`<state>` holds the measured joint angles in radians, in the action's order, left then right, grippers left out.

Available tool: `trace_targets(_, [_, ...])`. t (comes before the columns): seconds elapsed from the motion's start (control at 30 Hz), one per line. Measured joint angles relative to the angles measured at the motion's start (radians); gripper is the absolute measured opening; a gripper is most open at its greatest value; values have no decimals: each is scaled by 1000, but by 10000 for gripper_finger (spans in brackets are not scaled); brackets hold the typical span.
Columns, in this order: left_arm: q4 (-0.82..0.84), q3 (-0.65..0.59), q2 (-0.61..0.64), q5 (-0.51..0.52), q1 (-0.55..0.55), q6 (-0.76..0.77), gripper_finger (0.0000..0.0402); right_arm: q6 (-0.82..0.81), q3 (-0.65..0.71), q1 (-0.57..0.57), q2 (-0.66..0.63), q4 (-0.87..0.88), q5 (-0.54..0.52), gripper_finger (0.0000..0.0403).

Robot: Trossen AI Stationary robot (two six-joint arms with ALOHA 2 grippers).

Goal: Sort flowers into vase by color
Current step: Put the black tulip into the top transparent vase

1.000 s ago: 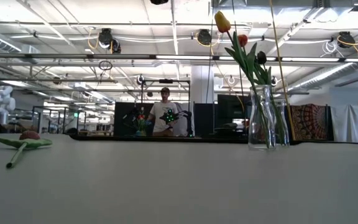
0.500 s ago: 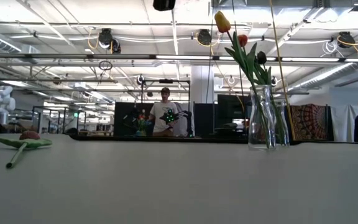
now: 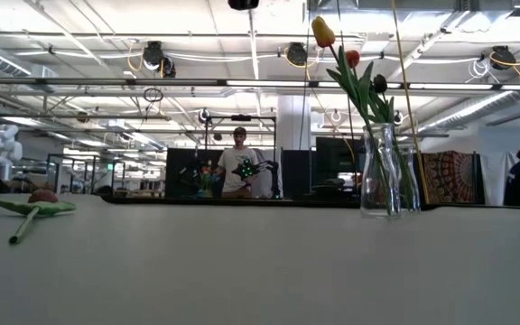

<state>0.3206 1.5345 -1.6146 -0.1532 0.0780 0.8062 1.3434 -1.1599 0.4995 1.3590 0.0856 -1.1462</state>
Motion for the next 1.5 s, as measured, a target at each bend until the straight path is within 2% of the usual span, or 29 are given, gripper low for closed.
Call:
trace_targets(0.3, [-1,0,0,0,0,0,8,3,0,0,0,1,0,302])
trace_targets(0.7, [0,0,0,0,0,-2,8,1,0,0,0,1,0,170])
trace_targets(0.93, [0,0,0,0,0,-3,8,-63,0,0,0,2,-2,102])
trace_targets(1.2, [-5,0,0,0,0,-28,8,-79,0,0,0,26,-9,47])
trace_targets(1.5, [-7,0,0,0,0,-31,8,-128,0,0,0,119,-10,5])
